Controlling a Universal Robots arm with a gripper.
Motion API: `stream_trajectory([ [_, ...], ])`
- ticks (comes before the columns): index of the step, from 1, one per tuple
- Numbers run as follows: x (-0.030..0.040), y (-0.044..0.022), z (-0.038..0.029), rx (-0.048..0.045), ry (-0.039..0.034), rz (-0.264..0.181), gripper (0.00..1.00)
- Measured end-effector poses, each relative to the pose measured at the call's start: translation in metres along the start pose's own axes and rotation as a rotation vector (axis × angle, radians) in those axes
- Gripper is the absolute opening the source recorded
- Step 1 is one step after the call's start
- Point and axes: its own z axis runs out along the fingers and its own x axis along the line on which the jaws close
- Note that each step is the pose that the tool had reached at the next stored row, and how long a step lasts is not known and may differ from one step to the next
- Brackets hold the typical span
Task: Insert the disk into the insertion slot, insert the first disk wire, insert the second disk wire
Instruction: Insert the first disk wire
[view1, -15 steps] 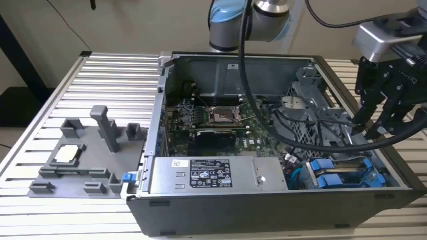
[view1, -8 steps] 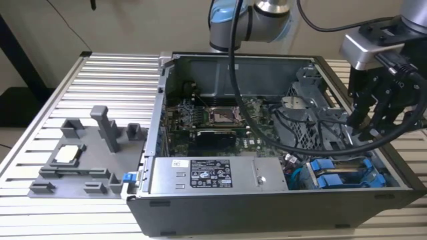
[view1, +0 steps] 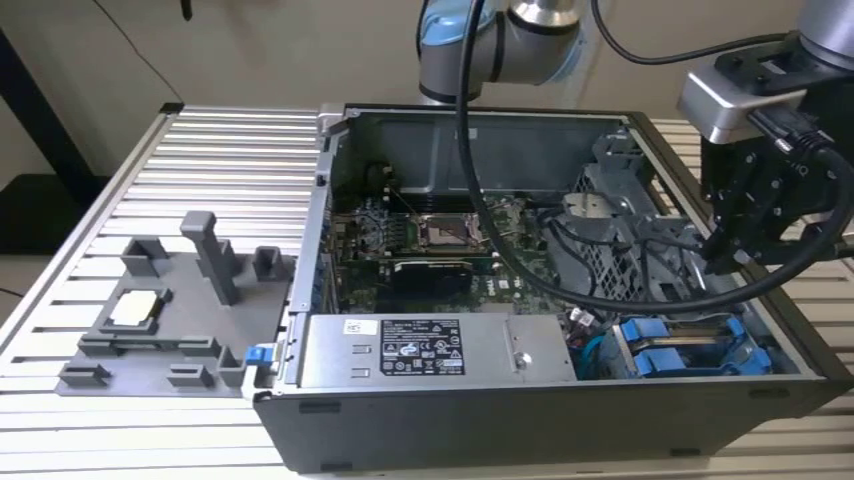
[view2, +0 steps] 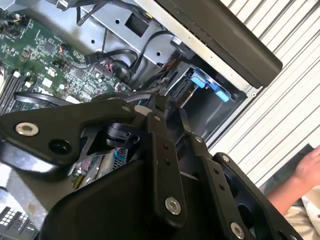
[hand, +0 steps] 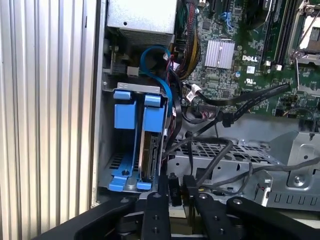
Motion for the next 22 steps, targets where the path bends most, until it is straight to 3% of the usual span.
stream_trajectory([
  [4, 0.0, -0.0001, 0.0002, -0.0032, -0.0001, 0.0, 0.19],
  [12, 0.0023, -0.0047, 0.0023, -0.0967, -0.0087, 0.004, 0.19],
  [18, 0.0057, -0.0043, 0.0063, -0.1212, -0.011, 0.006, 0.19],
  [22, 0.007, -0.004, 0.0083, -0.1423, -0.0121, 0.007, 0.19],
])
